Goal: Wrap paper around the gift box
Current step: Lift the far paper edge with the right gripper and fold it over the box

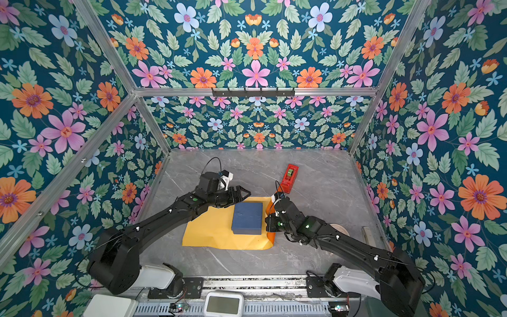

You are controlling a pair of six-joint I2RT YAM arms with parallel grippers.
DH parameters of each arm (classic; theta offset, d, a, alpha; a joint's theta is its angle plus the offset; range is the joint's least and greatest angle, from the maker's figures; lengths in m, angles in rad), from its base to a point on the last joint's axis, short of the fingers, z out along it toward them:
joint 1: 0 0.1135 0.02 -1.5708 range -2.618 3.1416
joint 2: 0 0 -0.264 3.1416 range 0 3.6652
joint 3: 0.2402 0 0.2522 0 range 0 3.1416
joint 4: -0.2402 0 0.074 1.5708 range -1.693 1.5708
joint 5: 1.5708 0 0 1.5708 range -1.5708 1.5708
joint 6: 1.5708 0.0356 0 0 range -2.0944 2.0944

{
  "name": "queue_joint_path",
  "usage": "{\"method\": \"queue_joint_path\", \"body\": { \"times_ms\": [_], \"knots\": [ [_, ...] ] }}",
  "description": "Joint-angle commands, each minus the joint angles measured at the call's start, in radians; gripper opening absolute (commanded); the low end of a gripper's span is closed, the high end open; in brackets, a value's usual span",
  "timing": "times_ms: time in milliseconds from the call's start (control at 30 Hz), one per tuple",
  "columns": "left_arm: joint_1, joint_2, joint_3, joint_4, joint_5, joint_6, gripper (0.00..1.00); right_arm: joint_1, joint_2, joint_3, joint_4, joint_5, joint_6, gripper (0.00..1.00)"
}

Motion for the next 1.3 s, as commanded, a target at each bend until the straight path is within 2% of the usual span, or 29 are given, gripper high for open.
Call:
{"method": "queue_joint_path", "body": {
  "times_ms": [0,167,300,500,667,867,1067,1100,1233,1267],
  "knots": [
    [-0.022,0.055,0.037,0.034,0.099,-0.021,0.87,0.03,0.021,-0.01,0.112,-0.041,-0.016,0.0],
    [-0.036,0.133,0.071,0.032,0.143,-0.025,0.86,0.06,0.044,-0.022,0.164,-0.042,-0.003,0.0],
    [-0.058,0.172,0.111,-0.017,0.14,0.011,0.78,0.067,0.058,-0.014,0.163,-0.042,0.002,0.0],
    [-0.084,0.213,0.151,-0.094,0.121,0.047,0.54,0.074,0.075,-0.004,0.163,-0.042,0.003,0.0],
    [-0.105,0.213,0.169,-0.176,0.056,0.087,0.42,0.074,0.075,-0.008,0.159,-0.035,0.001,0.0],
    [-0.109,0.212,0.157,-0.134,0.082,0.057,0.28,0.074,0.094,-0.005,0.164,-0.034,-0.001,0.0],
    [-0.1,0.193,0.137,-0.11,0.095,0.053,0.0,0.074,0.098,0.009,0.141,-0.016,-0.002,0.0],
    [-0.096,0.185,0.13,-0.105,0.096,0.054,0.0,0.074,0.095,0.013,0.132,-0.013,-0.001,0.03],
    [-0.06,0.133,0.067,-0.032,0.12,0.054,0.0,0.075,0.059,0.041,0.046,-0.002,-0.008,0.36],
    [-0.054,0.119,0.049,-0.008,0.124,0.055,0.0,0.069,0.039,0.048,0.013,-0.004,-0.021,0.51]
  ]
}}
